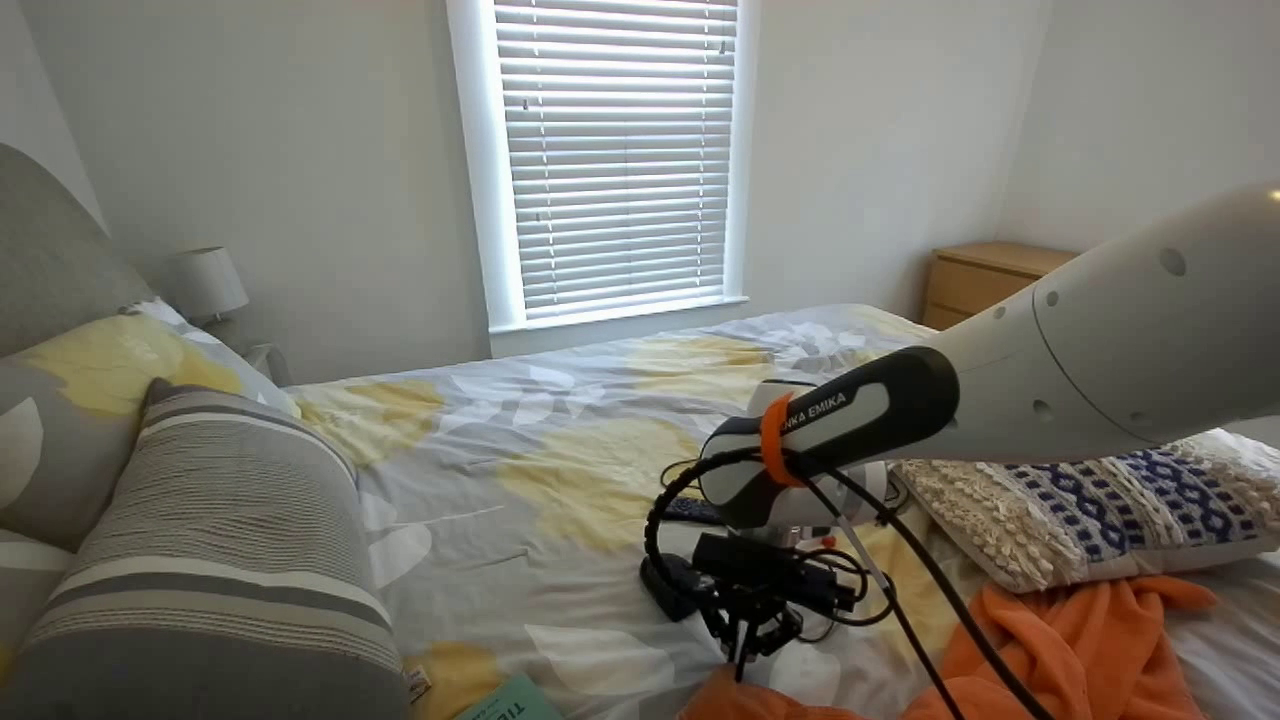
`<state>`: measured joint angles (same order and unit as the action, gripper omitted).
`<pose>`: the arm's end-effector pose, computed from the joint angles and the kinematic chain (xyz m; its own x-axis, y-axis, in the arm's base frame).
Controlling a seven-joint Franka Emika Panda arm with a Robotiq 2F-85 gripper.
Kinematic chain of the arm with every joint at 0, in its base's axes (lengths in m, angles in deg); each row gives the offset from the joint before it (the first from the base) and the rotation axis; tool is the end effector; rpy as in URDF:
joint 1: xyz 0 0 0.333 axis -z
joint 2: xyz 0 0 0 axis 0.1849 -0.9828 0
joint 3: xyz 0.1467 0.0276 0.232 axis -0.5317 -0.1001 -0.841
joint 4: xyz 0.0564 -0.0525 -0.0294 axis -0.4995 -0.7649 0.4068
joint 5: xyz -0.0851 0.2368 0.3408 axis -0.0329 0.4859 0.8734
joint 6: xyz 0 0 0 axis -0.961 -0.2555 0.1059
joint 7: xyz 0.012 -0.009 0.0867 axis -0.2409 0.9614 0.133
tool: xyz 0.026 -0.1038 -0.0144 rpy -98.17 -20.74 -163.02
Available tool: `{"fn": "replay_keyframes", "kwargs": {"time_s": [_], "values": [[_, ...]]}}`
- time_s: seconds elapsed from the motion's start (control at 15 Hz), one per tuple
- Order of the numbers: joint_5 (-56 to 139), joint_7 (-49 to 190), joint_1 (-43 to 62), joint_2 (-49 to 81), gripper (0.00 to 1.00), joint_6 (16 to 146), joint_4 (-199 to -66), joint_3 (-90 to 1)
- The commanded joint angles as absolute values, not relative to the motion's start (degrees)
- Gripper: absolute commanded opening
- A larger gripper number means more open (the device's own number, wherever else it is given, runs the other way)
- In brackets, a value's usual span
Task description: Spread the right corner of the towel over the bed
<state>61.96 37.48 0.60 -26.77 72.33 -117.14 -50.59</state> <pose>0.6766 0.1508 0.0359 0.7499 -0.5849 -0.3090 -0.6293 -0.7747 -0.0609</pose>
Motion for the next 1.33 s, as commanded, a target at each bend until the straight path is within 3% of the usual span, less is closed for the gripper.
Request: {"fn": "replay_keyframes", "kwargs": {"time_s": [0.0,0.33,0.8,1.13,1.2,1.27], "values": [[60.55,34.17,-0.72,-26.64,0.00,69.55,-116.22,-49.76],[57.39,37.47,-2.21,-24.39,0.01,73.45,-112.70,-49.71],[46.05,45.16,-3.63,-28.66,0.01,67.78,-91.87,-47.26],[44.85,52.48,-2.88,-32.20,0.01,73.76,-81.55,-48.55],[45.09,50.61,-3.17,-27.84,0.05,71.32,-88.89,-48.19],[45.09,51.16,-3.16,-28.47,0.05,72.38,-87.24,-48.23]]}}
